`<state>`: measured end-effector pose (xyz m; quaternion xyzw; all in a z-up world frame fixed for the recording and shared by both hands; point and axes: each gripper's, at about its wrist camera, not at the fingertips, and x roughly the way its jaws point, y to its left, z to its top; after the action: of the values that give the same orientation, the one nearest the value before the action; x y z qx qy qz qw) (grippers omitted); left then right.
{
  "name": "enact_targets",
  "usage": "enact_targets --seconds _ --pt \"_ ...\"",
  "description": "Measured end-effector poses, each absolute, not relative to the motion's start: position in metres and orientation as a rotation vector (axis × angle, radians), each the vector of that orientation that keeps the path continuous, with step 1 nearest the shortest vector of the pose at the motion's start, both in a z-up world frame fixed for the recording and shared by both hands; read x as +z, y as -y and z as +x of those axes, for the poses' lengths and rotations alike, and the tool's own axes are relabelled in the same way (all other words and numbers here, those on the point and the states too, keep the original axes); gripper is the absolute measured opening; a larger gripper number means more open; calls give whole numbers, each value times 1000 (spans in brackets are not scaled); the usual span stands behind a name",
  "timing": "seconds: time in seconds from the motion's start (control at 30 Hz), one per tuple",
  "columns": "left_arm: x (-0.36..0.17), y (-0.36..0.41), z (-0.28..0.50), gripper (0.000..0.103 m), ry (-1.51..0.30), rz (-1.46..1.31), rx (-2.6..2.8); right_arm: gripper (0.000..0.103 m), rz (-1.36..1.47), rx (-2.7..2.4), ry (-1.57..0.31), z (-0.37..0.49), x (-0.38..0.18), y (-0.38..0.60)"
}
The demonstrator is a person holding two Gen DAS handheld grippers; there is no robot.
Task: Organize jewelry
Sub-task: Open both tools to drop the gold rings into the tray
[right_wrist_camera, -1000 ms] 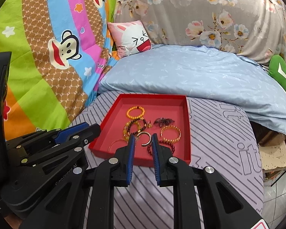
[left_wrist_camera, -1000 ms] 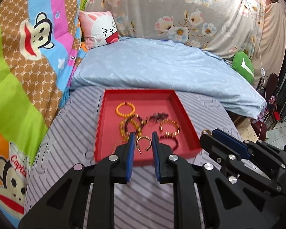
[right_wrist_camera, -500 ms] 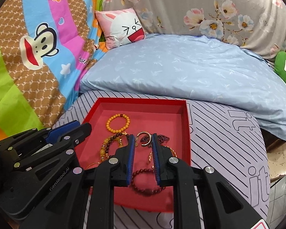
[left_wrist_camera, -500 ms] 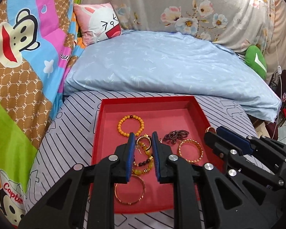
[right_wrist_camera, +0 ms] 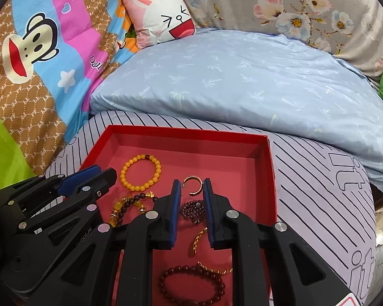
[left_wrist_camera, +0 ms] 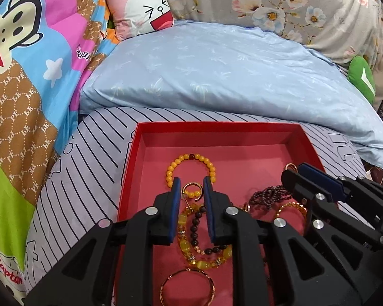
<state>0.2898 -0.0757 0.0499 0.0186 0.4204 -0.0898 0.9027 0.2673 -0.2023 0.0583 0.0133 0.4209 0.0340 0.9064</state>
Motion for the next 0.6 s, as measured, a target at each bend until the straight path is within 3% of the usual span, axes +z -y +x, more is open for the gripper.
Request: enact_targets --seconds 0.37,0.6 --pt "37 76 301 19 -892 34 -168 19 31 76 -883 278 52 202" --pt "47 78 288 37 -863 51 -147 24 33 65 -867 265 61 204"
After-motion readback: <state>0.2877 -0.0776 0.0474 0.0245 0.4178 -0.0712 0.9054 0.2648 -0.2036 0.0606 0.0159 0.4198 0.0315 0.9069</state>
